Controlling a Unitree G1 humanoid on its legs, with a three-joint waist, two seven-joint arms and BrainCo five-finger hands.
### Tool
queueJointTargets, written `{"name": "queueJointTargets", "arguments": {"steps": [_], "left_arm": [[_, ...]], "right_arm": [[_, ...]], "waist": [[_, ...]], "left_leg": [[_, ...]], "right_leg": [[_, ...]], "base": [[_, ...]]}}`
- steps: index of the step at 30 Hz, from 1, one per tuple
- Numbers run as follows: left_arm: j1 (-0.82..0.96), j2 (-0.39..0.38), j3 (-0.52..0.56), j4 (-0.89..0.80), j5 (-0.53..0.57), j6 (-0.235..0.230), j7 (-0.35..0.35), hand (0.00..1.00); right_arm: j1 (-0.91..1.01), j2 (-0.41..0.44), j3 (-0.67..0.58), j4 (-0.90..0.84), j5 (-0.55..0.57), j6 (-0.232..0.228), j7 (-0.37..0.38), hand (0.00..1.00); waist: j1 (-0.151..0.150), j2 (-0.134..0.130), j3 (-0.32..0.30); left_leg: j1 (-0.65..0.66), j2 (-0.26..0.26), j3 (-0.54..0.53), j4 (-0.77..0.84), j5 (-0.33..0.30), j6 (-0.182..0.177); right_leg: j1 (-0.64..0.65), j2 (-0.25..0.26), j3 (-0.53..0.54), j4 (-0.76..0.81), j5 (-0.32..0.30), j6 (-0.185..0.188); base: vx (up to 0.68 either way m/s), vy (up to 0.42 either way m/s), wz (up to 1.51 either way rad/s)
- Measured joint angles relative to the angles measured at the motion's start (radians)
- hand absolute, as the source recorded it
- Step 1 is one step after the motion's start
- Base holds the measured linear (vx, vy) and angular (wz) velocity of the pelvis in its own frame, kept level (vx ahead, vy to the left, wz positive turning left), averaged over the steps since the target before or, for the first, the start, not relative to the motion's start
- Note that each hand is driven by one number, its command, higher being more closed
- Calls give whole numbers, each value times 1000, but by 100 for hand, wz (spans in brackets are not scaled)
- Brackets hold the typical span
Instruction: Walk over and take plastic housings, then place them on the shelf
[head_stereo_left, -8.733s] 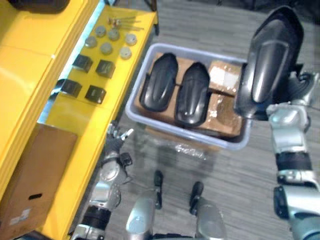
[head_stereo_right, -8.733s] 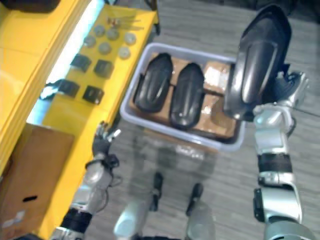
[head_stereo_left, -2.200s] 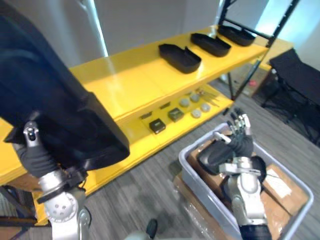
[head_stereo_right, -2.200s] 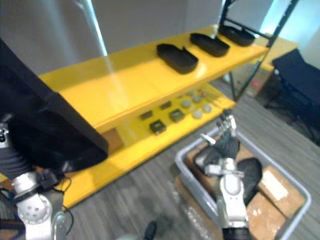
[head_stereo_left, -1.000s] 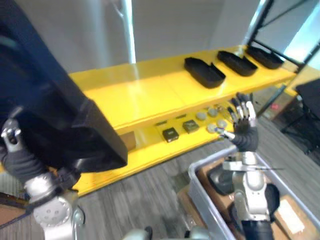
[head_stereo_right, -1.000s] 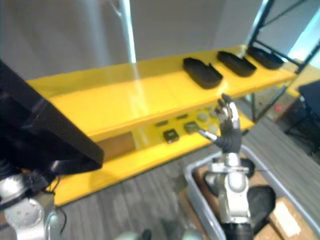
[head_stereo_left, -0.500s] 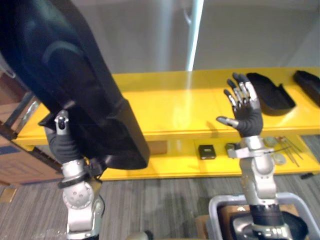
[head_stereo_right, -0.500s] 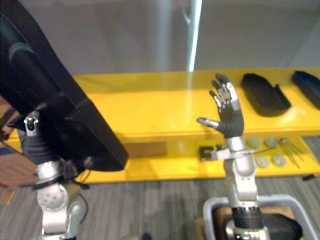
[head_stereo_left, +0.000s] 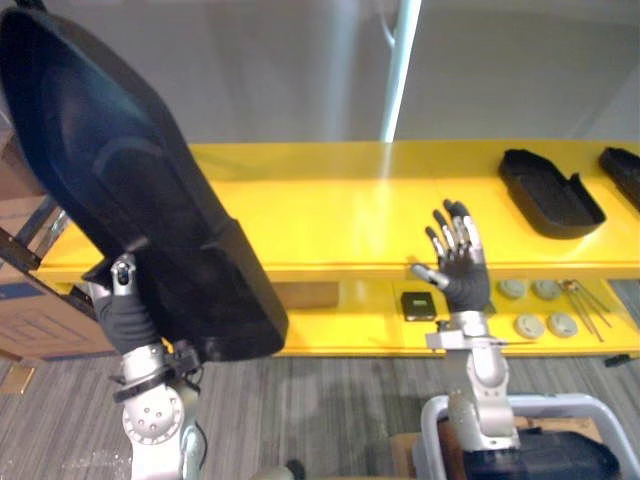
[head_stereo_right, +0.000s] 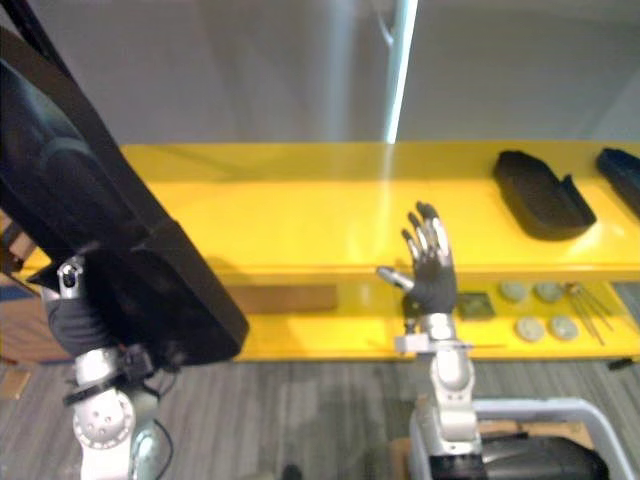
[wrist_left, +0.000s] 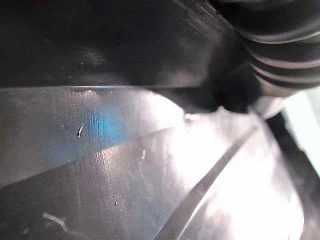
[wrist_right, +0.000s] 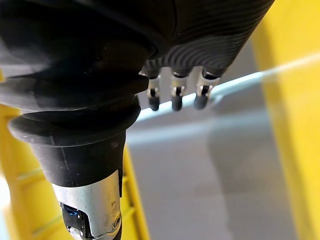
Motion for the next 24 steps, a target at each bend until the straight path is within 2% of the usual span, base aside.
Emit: {"name": "queueJointTargets", "arguments": {"steps": [5, 8, 12, 18, 19, 20, 21, 22, 23, 24], "left_arm": [[-2, 2, -5, -2, 0, -5, 3, 100], [-3, 2, -9, -3, 1, -9, 7, 100], [-2, 1, -9, -9, 6, -10, 14, 100], [-20, 2, -6, -25, 44, -30, 18, 100], [-33, 2, -7, -24, 44, -31, 4, 100], [-55, 4, -7, -22, 45, -30, -6, 100], [-66, 10, -5, -22, 44, -31, -8, 100], [-77, 26, 8, -22, 44, -33, -9, 100], [-72, 42, 21, -20, 44, -32, -8, 100], [-71, 48, 27, -21, 44, -32, -8, 100]], "right_arm": [[52, 9, -10, 1, 2, -24, -67, 0], [72, 41, -29, 0, 18, -48, -69, 0], [112, 70, -40, -1, 20, -50, -63, 0], [114, 57, -81, -8, 12, -48, -64, 0], [112, 39, -99, -8, 13, -48, -72, 0], [110, 18, -112, -9, 13, -48, -85, 0], [107, 12, -123, -9, 11, -49, -91, 0], [104, 14, -141, -8, 8, -51, -102, 0], [110, 23, -141, -8, 8, -52, -106, 0], [113, 27, -144, -9, 8, -55, -106, 0]], "waist": [[-14, 4, 3], [-35, 3, 3], [-44, 3, 3], [-45, 4, 3], [-51, 9, 7], [-61, 22, 22], [-61, 22, 36], [-60, 12, 57], [-63, 13, 65], [-69, 9, 62]], "left_leg": [[36, -1, 34, -25, 2, 3], [52, -8, 39, -62, 15, 5], [49, -9, 50, -98, 37, 5], [50, -19, 23, -104, 34, 11], [53, -19, 8, -99, 26, 16], [60, -15, -11, -81, 16, 24], [73, -15, -12, -73, 9, 26], [106, -20, -10, -61, -9, 37], [121, -18, -12, -40, -35, 55], [120, -12, -12, -26, -53, 58]], "right_leg": [[-5, -7, 48, 27, -8, 1], [-10, -9, 57, 31, -13, -2], [-37, -6, 69, 28, -7, 8], [-41, -15, 61, 58, -16, 12], [-69, -29, 62, 143, -33, 9], [-120, -49, 73, 291, -44, 1], [-148, -63, 89, 380, -47, -3], [-201, -87, 131, 546, -44, -16], [-233, -85, 179, 608, -77, -46], [-244, -72, 200, 595, -87, -41]], "base": [[-48, 27, -23], [-33, 31, -12], [17, 7, -6], [77, 5, 11], [72, 60, 37], [73, 113, 34], [58, 123, 16], [62, 101, -1], [43, 44, -2], [81, 24, 3]]}}
